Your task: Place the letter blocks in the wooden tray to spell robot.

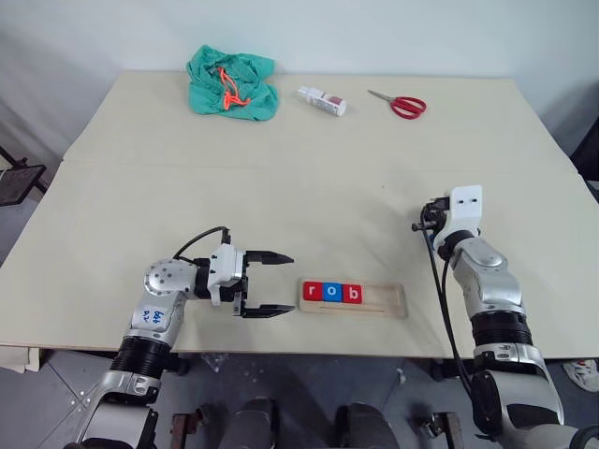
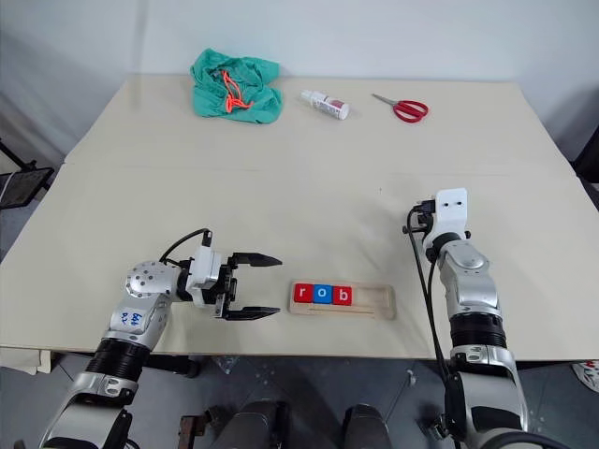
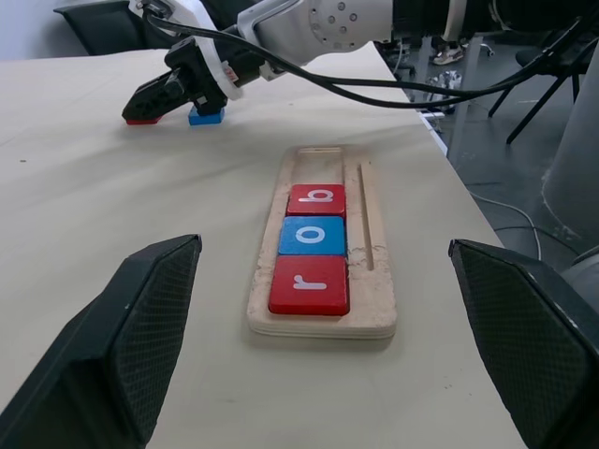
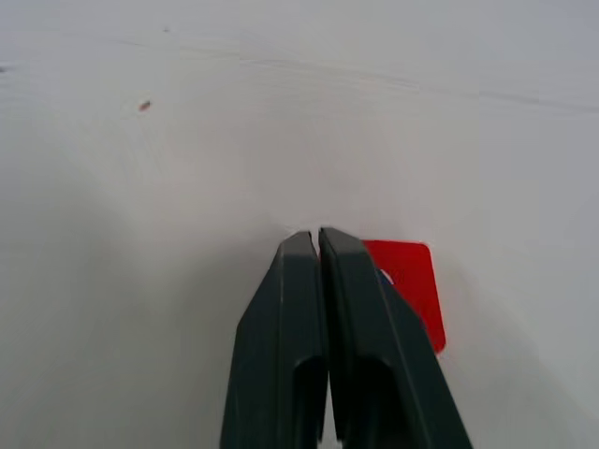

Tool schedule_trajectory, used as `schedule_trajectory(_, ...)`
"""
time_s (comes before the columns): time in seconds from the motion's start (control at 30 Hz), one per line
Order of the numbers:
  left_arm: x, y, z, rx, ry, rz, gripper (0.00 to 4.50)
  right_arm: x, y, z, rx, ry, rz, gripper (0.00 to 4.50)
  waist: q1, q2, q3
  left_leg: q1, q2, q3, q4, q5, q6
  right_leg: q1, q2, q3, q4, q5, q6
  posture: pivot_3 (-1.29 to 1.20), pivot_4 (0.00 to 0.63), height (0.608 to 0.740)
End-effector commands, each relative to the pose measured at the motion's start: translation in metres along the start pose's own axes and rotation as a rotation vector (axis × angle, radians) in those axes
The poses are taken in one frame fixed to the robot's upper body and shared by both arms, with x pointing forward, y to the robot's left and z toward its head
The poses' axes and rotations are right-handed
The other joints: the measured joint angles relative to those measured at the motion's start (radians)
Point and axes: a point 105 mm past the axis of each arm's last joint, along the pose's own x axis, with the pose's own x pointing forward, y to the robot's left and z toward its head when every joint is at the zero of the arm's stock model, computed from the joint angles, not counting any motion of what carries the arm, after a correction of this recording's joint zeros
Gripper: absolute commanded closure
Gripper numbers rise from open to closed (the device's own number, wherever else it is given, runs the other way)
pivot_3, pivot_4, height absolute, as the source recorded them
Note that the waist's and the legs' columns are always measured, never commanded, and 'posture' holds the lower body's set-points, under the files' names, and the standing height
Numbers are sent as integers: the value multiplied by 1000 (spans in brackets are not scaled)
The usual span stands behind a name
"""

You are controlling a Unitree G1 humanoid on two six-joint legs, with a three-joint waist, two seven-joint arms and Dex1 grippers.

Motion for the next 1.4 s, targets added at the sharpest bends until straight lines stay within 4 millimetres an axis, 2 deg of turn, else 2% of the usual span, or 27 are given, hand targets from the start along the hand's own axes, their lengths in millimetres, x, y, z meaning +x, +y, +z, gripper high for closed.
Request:
schedule_trajectory(0.03,-1,3,7,35,-14,9,0,-4,-6,13,-12,-54,-12,4458,-1,0,0,0,0,0,0,0,0,0,0,0,0,0,0,0,150,740)
schedule_trajectory(0.1,0,3,7,34,-15,9,0,-5,-6,17,-22,-65,-4,4458,-1,0,0,0,0,0,0,0,0,0,0,0,0,0,0,0,150,740)
schedule_trajectory(0.2,0,3,6,33,-17,10,0,-9,-5,25,-8,-91,9,3832,-1,0,0,0,0,0,0,0,0,0,0,0,0,0,0,0,150,740)
schedule_trajectory(0.4,0,4,6,32,-19,14,0,-16,-10,32,-8,-96,-15,1774,0,0,0,0,0,0,0,0,0,-1,0,0,0,0,0,0,150,740)
schedule_trajectory(0.53,1,3,6,30,-19,15,0,-19,-19,24,-3,-46,-27,402,3,0,0,0,0,0,0,0,0,-1,0,0,0,0,0,0,150,740)
schedule_trajectory(0.6,2,4,6,28,-23,17,0,-20,-27,15,3,3,-28,402,6,0,0,0,-1,0,0,0,0,0,0,0,0,0,0,0,150,740)
schedule_trajectory(0.83,2,4,6,29,-22,19,0,-18,-44,5,-8,51,-39,402,0,0,0,0,0,1,-1,0,0,-1,0,0,0,0,0,0,150,740)
schedule_trajectory(1.07,1,4,6,29,-21,22,0,-11,-37,7,11,47,12,402,0,0,0,0,0,1,-1,0,0,-1,0,0,0,0,0,0,150,740)
schedule_trajectory(1.37,0,4,6,32,-18,28,0,-3,-28,-5,-3,100,61,402,0,0,0,0,0,1,0,0,0,0,0,0,0,0,0,0,150,740)
schedule_trajectory(1.4,0,5,6,32,-17,29,0,-2,-28,-7,3,110,58,572,0,0,0,0,0,1,0,0,0,0,0,0,0,0,0,0,150,740)
